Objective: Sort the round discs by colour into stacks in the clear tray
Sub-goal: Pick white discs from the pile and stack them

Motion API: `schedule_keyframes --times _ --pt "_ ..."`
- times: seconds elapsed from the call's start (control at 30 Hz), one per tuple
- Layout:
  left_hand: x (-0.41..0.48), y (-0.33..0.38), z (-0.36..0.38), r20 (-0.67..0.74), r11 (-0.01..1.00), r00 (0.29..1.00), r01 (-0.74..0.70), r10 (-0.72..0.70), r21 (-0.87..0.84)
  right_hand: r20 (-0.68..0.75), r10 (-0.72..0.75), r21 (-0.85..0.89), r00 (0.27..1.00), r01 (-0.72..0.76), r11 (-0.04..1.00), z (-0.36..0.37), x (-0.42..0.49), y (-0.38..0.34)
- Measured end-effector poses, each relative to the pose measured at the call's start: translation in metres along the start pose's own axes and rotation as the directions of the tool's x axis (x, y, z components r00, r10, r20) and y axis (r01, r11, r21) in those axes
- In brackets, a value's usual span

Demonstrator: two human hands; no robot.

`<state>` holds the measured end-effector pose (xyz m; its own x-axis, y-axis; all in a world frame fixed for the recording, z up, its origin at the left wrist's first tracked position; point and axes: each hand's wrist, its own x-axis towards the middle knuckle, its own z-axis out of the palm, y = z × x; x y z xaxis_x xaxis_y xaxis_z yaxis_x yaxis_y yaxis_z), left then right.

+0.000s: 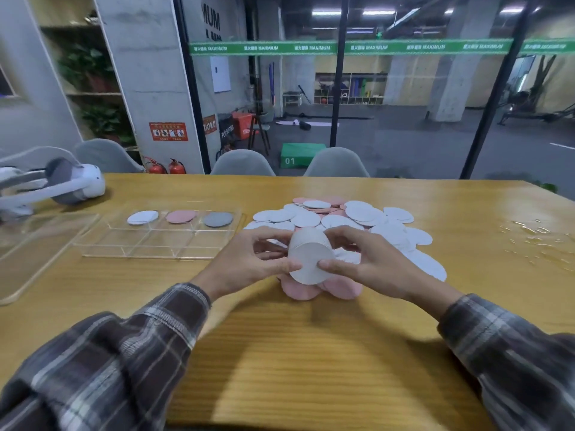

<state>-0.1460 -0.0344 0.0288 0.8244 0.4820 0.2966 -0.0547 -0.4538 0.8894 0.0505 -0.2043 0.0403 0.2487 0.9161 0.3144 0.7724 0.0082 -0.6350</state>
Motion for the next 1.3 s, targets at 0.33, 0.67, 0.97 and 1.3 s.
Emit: schedule_keyframes --times 0.33,0.67,0.97,1.3 --pt "-0.015 -0.027 -0.108 -0.232 0.997 0.972 0.049 -0.033 0.065 0.168 -0.072 0.095 0.983 0.057 0.994 0.071 0.114 -0.048" --pt "-0.002 -0.054 -0.199 -0.419 0.971 0.893 0.222 -0.165 0.090 0.310 -0.068 0.088 0.948 0.043 0.995 0.138 0.227 -0.084" --pt "0.025 -0.081 -0.275 -0.613 0.922 0.742 0.383 -0.269 0.058 0.352 0.016 0.185 0.936 -0.087 0.979 0.204 0.320 -0.112" --pt "0.041 -0.119 -0.316 -0.707 0.782 0.622 0.603 -0.338 0.157 0.368 0.083 0.012 0.926 -0.094 0.996 0.261 0.373 -0.121"
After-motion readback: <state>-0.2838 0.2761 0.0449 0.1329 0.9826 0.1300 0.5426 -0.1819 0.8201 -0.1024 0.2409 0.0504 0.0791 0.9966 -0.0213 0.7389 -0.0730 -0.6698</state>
